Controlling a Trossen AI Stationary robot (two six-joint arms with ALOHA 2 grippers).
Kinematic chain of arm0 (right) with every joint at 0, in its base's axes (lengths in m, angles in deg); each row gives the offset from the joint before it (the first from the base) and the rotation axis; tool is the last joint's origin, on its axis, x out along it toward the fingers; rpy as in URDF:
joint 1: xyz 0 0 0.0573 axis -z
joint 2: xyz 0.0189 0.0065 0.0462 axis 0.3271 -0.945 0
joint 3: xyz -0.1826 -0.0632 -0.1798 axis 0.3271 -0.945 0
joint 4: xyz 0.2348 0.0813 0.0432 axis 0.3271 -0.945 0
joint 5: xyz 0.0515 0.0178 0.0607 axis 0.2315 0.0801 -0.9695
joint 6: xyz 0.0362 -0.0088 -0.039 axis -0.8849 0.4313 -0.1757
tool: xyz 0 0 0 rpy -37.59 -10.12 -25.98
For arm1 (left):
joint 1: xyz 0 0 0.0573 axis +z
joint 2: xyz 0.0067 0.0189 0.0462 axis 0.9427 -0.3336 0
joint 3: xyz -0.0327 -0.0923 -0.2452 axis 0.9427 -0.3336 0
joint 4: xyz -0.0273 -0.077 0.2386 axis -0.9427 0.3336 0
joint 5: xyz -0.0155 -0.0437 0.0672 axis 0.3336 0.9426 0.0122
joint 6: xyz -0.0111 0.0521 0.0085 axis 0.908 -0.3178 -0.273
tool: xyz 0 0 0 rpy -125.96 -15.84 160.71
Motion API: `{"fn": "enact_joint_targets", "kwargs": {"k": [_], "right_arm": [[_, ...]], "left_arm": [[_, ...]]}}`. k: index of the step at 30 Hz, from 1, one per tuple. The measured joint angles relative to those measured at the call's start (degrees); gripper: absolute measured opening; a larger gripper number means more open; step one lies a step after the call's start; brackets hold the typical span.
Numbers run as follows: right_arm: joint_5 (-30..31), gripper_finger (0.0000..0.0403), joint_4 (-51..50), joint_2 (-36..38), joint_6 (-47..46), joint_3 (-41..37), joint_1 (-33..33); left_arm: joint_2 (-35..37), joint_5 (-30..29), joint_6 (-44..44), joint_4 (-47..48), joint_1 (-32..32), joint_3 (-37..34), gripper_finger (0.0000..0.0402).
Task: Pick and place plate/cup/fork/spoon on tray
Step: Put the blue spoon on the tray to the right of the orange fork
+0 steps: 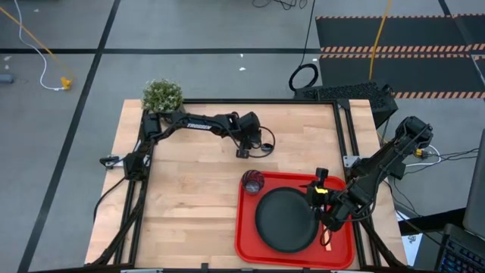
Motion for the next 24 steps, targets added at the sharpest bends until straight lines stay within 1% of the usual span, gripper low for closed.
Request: {"fn": "enact_joint_targets", "kwargs": {"k": [7, 13, 15, 24], "right_arm": [[0.02, 0.0089, 0.01, 0.00, 0.01, 0.00, 0.02], [0.11, 0.0089, 0.01, -0.01, 0.02, 0.00, 0.02], [0.13, 0.0089, 0.01, 0.00, 0.02, 0.00, 0.02], [0.17, 0.0089, 0.01, 0.01, 0.01, 0.00, 0.02]], "left_arm": [[-0.02, -1.74, -0.33, 0.08, -0.31, 0.00, 0.0141], [-0.02, -2.11, 1.65, 0.35, -1.00, 0.00, 0.0089], [-0.02, -1.94, 2.11, 0.63, -1.24, 0.00, 0.0078], [-0.02, -1.86, 1.89, 1.55, -1.33, 0.02, 0.0072]]}}
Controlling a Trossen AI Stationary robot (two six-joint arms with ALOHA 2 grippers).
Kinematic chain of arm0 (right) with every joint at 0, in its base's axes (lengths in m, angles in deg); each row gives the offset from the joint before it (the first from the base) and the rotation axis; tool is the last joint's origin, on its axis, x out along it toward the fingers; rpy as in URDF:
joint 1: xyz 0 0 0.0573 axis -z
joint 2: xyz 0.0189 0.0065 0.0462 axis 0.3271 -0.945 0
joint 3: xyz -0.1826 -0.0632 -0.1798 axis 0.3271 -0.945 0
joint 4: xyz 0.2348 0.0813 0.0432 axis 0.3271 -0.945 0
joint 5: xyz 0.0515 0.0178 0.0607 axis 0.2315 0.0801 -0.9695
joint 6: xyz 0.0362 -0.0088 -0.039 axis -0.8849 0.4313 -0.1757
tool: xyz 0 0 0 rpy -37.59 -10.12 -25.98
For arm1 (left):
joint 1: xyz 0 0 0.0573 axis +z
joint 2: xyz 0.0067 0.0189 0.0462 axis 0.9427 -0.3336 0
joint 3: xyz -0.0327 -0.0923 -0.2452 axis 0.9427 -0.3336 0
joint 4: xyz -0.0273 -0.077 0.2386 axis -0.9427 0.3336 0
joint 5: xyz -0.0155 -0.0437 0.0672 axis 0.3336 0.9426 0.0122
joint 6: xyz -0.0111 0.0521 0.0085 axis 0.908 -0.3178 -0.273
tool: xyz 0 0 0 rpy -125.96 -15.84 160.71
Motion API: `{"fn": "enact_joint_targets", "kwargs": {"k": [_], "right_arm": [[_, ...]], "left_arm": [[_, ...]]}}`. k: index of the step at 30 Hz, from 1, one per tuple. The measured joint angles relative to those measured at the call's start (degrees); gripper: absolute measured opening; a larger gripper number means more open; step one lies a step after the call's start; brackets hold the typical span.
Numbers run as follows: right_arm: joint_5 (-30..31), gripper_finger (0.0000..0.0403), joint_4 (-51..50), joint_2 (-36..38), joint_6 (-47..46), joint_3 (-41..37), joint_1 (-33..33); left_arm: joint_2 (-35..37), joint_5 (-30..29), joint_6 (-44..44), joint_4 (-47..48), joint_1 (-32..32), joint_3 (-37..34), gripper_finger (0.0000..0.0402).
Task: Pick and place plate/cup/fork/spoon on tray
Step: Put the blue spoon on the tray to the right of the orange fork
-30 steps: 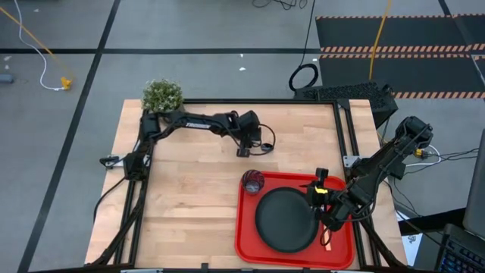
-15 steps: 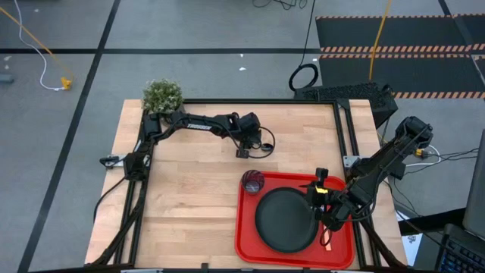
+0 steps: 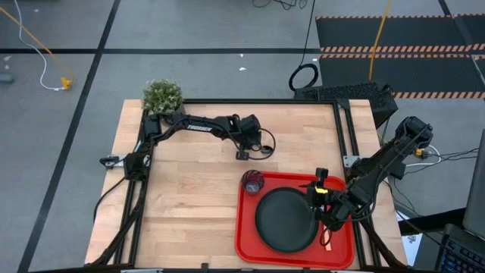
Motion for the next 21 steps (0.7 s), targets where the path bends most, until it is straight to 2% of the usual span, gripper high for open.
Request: {"fn": "enact_joint_targets", "kwargs": {"k": [7, 21], "right_arm": [[-0.15, 0.0089, 0.37, -0.01, -0.01, 0.00, 0.00], [-0.56, 0.0089, 0.35, 0.01, 0.11, -0.02, 0.00]], "left_arm": [[0.07, -1.23, 0.47, 3.75, -0.52, 0.19, 0.0071], [0.98, -3.91, 13.83, 15.61, 0.33, 0.26, 0.0071]]}}
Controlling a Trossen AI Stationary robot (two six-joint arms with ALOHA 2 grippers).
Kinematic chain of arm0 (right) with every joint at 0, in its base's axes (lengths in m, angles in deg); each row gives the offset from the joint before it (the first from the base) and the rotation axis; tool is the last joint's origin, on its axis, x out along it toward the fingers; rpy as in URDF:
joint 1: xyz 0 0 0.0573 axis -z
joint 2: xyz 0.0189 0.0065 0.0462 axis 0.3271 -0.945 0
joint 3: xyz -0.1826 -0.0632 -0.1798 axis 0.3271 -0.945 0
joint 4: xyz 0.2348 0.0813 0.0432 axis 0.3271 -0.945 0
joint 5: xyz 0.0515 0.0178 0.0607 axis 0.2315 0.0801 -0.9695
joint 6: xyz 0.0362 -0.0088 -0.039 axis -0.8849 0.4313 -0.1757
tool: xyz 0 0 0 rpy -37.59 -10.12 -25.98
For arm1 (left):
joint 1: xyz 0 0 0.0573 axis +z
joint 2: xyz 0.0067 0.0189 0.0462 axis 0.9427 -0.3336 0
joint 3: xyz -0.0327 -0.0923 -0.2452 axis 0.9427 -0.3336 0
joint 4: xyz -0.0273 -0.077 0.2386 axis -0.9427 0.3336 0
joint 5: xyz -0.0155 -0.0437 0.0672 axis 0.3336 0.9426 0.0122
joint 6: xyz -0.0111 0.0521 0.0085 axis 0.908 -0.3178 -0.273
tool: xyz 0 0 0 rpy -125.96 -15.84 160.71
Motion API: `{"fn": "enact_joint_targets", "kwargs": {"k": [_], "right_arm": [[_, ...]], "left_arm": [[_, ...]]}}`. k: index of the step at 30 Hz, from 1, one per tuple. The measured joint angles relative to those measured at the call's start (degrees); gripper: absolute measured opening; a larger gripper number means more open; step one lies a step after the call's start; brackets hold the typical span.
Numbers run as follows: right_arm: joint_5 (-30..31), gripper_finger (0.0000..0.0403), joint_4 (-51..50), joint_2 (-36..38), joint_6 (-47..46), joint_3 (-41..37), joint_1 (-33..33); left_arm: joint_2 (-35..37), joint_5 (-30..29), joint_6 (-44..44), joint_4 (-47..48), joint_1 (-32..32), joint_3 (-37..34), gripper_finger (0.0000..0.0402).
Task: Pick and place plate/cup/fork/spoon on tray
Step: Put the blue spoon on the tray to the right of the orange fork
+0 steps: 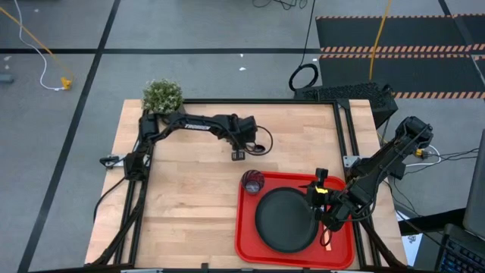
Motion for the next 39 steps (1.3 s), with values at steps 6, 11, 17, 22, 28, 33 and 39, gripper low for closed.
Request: {"fn": "enact_joint_targets", "kwargs": {"k": [6, 11, 17, 22, 28, 33, 39], "right_arm": [[-0.07, 0.0089, 0.00, -0.01, -0.10, 0.00, 0.00], [-0.07, 0.0089, 0.02, -0.02, -0.23, 0.00, 0.00], [-0.10, 0.0089, 0.31, 0.00, -0.56, 0.00, 0.00], [-0.10, 0.0089, 1.33, 0.00, -0.41, 0.00, 0.00], [-0.10, 0.0089, 3.27, -0.01, -0.15, -0.01, 0.00], [-0.25, 0.0089, 4.84, 0.00, -0.15, -0.02, -0.02], [-2.92, 0.0089, 5.28, 0.00, -0.15, -0.02, -0.02]], "left_arm": [[0.02, -0.65, 8.96, 7.76, -0.37, 0.08, 0.0071], [0.17, -1.17, 16.50, 13.51, -1.37, 0.01, 0.0071], [0.17, -1.93, 24.83, 19.16, -3.01, -0.01, 0.0071], [1.63, -4.97, 28.83, 20.87, -4.67, -0.38, 0.0071], [5.24, -9.64, 25.33, 20.77, -6.84, -0.76, 0.0072], [5.11, -10.47, 21.63, 19.60, -6.70, -1.04, 0.0072], [5.29, -7.48, 21.60, 12.79, -8.38, -2.64, 0.0072]]}}
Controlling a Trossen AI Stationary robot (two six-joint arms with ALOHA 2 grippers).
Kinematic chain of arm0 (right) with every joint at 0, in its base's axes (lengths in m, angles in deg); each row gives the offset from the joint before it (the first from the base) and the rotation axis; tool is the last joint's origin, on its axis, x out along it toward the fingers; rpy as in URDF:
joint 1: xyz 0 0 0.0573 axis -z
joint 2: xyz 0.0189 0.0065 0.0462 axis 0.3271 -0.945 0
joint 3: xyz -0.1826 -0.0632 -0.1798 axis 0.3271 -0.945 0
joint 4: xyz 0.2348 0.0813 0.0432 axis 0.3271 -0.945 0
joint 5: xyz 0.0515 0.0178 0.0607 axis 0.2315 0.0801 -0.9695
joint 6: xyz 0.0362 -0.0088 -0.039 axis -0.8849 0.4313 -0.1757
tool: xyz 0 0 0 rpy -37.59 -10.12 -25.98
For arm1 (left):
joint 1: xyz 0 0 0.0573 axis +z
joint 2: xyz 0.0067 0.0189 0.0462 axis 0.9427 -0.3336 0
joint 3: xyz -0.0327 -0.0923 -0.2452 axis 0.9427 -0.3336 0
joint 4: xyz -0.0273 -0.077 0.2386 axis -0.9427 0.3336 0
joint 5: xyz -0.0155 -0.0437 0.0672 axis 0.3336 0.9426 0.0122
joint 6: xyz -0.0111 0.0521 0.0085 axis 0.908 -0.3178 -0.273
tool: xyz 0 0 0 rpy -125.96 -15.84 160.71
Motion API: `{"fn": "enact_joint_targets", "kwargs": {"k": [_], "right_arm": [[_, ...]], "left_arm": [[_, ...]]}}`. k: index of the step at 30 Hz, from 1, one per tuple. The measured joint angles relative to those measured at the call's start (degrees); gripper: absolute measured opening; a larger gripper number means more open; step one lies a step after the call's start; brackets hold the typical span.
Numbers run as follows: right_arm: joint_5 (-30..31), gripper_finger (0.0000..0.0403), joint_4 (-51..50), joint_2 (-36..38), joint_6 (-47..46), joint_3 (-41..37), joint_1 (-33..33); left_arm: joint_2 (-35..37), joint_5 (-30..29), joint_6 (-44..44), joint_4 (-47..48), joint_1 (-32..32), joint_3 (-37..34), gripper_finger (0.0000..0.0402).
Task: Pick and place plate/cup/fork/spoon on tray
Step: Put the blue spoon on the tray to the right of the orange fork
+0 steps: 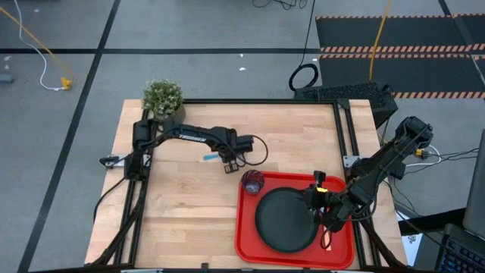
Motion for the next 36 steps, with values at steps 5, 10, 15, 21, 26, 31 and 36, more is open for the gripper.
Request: {"fn": "enact_joint_targets", "kwargs": {"k": [5, 10, 15, 21, 26, 31, 36], "right_arm": [[-0.21, 0.0089, 0.24, -0.01, 0.00, 0.00, 0.00], [-0.21, 0.0089, 0.27, 0.00, 0.02, 0.00, 0.00], [-0.21, 0.0089, 0.74, -0.01, 0.02, 0.00, 0.00], [-0.20, 0.0089, 0.86, 0.00, 0.00, 0.00, 0.00], [-0.16, 0.0089, 0.82, -0.02, 0.01, 0.00, 0.00], [-0.14, 0.0089, 0.81, 0.00, 0.22, 0.00, 0.00], [-0.14, 0.0089, 1.56, -0.01, 0.22, 0.00, 0.00]], "left_arm": [[0.47, -1.36, 1.91, -3.32, -0.29, -3.15, 0.0073], [0.70, -3.13, 1.16, -9.23, -0.34, -7.55, 0.0103], [0.87, -1.97, 0.35, -13.56, -0.22, -10.19, 0.0131], [2.75, -1.66, 2.42, -13.36, -0.21, -10.56, 0.0098], [9.33, -3.70, 4.28, -12.52, -0.51, -11.09, 0.0068], [13.90, -7.49, 9.14, -13.52, 2.53, -10.68, 0.0073], [12.51, -4.36, 7.39, -14.67, 5.72, -10.56, 0.0142]]}}
